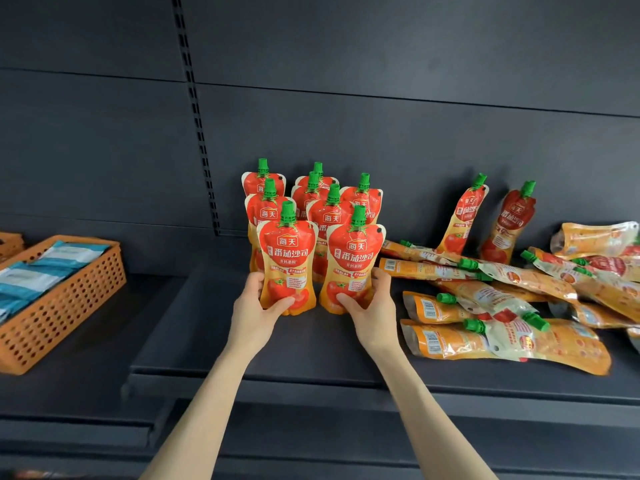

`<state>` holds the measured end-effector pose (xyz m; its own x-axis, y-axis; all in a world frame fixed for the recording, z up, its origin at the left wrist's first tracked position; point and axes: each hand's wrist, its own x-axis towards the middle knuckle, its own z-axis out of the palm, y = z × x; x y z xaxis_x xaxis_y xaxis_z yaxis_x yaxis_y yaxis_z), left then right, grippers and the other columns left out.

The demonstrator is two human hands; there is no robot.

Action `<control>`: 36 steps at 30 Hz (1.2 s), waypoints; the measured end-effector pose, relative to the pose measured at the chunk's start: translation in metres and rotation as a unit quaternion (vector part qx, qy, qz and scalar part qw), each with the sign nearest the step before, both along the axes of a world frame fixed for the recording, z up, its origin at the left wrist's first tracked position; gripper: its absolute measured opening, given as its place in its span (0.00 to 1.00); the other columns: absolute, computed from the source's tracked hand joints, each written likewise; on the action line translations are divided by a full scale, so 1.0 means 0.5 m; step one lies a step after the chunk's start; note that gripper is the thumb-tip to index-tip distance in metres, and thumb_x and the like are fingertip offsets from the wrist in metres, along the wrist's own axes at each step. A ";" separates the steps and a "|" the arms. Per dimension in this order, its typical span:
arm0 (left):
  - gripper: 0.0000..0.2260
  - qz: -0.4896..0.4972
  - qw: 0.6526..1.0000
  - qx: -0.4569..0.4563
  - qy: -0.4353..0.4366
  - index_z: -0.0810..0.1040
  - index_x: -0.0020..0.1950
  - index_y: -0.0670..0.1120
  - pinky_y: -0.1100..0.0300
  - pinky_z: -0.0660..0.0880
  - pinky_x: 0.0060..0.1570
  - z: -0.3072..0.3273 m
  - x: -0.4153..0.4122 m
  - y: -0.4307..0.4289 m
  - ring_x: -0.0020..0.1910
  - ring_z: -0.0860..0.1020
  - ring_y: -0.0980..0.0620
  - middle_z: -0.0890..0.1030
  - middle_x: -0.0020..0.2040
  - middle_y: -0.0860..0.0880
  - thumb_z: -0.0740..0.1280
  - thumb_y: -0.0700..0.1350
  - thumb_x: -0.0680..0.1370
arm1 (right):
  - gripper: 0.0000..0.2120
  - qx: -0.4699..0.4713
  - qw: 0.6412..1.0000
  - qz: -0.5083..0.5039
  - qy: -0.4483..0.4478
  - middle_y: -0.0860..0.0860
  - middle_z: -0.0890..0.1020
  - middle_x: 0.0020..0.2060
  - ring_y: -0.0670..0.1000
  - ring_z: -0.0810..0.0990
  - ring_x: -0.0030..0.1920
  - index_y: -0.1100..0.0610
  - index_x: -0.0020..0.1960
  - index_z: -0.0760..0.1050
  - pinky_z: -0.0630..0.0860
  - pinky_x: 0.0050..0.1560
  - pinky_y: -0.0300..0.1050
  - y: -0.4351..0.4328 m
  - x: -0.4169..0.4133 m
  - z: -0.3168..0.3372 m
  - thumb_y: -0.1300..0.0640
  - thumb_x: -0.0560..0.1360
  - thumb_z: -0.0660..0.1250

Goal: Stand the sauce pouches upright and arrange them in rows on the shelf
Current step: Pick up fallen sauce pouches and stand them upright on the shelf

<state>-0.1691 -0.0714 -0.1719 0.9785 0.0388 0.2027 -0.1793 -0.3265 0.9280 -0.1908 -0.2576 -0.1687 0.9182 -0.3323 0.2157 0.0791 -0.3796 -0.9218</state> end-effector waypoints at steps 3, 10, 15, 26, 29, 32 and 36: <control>0.18 0.002 1.000 0.007 -0.004 0.69 0.59 0.50 0.67 0.74 0.47 0.000 0.000 -0.001 0.50 0.77 0.59 0.77 0.53 0.56 0.72 0.46 0.72 | 0.29 -0.017 1.000 -0.001 0.007 0.52 0.76 0.62 0.51 0.75 0.62 0.54 0.68 0.60 0.75 0.61 0.49 -0.001 0.005 -0.006 0.55 0.72 0.71; 0.22 -0.002 1.000 0.023 0.010 0.66 0.66 0.47 0.65 0.70 0.50 0.008 -0.002 -0.009 0.54 0.73 0.57 0.74 0.57 0.55 0.70 0.46 0.74 | 0.28 -0.066 0.998 0.013 0.009 0.52 0.73 0.64 0.52 0.73 0.64 0.55 0.68 0.59 0.74 0.62 0.52 0.002 0.010 -0.012 0.52 0.74 0.68; 0.23 0.011 0.999 0.039 0.011 0.67 0.65 0.46 0.61 0.72 0.53 0.002 0.000 -0.007 0.57 0.74 0.54 0.76 0.61 0.50 0.70 0.47 0.74 | 0.28 -0.070 0.997 0.011 0.022 0.53 0.72 0.65 0.52 0.72 0.65 0.55 0.69 0.58 0.73 0.63 0.51 0.002 0.006 -0.012 0.53 0.75 0.67; 0.18 0.094 0.984 0.111 -0.100 0.73 0.61 0.44 0.51 0.76 0.54 -0.005 -0.083 -0.005 0.58 0.75 0.47 0.76 0.57 0.47 0.71 0.42 0.73 | 0.21 -0.100 0.994 -0.026 0.030 0.54 0.72 0.65 0.51 0.73 0.62 0.57 0.68 0.65 0.73 0.58 0.41 -0.012 -0.045 0.008 0.57 0.77 0.65; 0.09 0.031 0.987 0.103 -0.117 0.77 0.52 0.45 0.57 0.78 0.47 0.016 -0.108 -0.021 0.46 0.78 0.56 0.79 0.47 0.54 0.70 0.41 0.74 | 0.12 -0.121 0.992 -0.041 -0.011 0.53 0.77 0.57 0.50 0.77 0.55 0.58 0.59 0.73 0.76 0.51 0.41 -0.027 -0.073 0.036 0.58 0.77 0.65; 0.05 -0.029 0.987 0.101 -0.122 0.78 0.49 0.46 0.72 0.73 0.41 0.059 -0.118 -0.067 0.41 0.78 0.62 0.79 0.42 0.57 0.69 0.44 0.74 | 0.10 -0.149 0.986 -0.068 -0.028 0.52 0.78 0.53 0.50 0.77 0.53 0.59 0.57 0.75 0.75 0.50 0.42 -0.067 -0.094 0.072 0.59 0.76 0.64; 0.03 -0.109 0.978 0.084 -0.156 0.78 0.48 0.48 0.72 0.75 0.42 0.120 -0.111 -0.152 0.42 0.78 0.62 0.79 0.41 0.58 0.68 0.44 0.75 | 0.08 -0.149 0.984 -0.094 -0.036 0.50 0.80 0.47 0.48 0.78 0.48 0.58 0.54 0.77 0.72 0.47 0.38 -0.148 -0.106 0.120 0.58 0.77 0.64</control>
<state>-0.2247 -0.1472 -0.1122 0.8492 -0.2229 0.4787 -0.5277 -0.3920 0.7536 -0.2437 -0.3315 -0.1088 0.8250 -0.4073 0.3916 0.0425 -0.6463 -0.7619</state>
